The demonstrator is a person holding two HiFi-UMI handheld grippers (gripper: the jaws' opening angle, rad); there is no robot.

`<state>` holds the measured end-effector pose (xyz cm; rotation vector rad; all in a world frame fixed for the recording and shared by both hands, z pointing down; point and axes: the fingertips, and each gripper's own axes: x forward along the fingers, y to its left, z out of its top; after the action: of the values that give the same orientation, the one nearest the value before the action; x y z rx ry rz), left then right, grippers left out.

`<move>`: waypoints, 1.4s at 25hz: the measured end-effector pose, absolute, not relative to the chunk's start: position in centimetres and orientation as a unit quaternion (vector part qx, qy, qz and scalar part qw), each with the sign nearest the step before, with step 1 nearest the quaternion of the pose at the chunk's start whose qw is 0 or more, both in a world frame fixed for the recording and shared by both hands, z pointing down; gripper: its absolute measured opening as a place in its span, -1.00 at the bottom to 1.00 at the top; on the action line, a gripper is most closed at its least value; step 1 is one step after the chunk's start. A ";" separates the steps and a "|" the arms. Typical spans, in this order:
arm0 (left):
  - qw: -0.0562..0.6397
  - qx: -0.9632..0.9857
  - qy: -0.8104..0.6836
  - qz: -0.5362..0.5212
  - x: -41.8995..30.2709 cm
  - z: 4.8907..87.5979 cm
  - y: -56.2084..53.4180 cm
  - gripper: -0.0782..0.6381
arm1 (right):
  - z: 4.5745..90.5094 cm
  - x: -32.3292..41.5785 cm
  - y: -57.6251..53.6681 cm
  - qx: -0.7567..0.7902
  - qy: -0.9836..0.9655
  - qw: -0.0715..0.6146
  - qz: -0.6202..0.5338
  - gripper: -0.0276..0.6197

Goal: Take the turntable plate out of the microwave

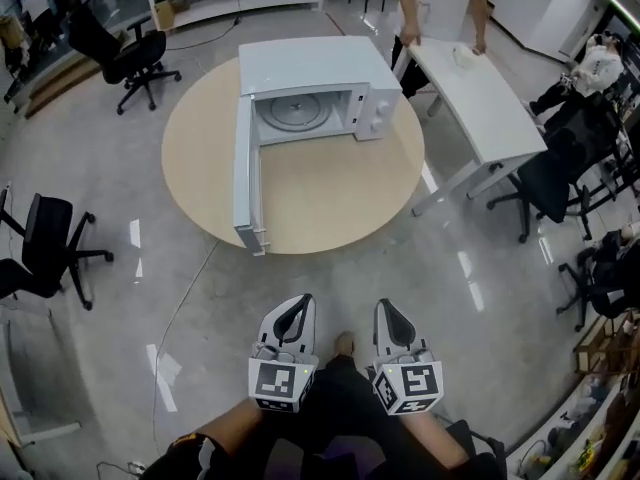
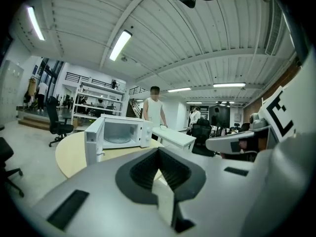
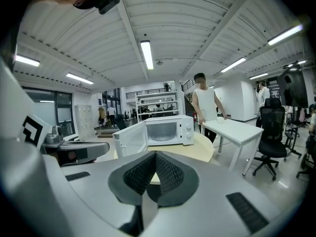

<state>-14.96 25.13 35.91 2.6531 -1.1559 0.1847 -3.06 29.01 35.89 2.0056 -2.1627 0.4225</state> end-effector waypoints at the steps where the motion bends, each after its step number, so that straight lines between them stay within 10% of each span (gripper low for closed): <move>1: 0.119 0.904 -0.405 0.063 -14.2 35.8 24.7 -0.65 | 35.7 -2.2 28.4 0.665 -0.730 0.077 0.139 -0.87; 35: 0.095 0.838 -0.527 0.101 -5.1 37.3 14.2 -0.65 | 38.6 11.6 16.7 0.603 -0.781 0.061 0.151 -0.87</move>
<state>-5.14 14.21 37.30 2.4856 -1.5642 0.2995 11.62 16.72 38.58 1.8229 -2.3629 0.4559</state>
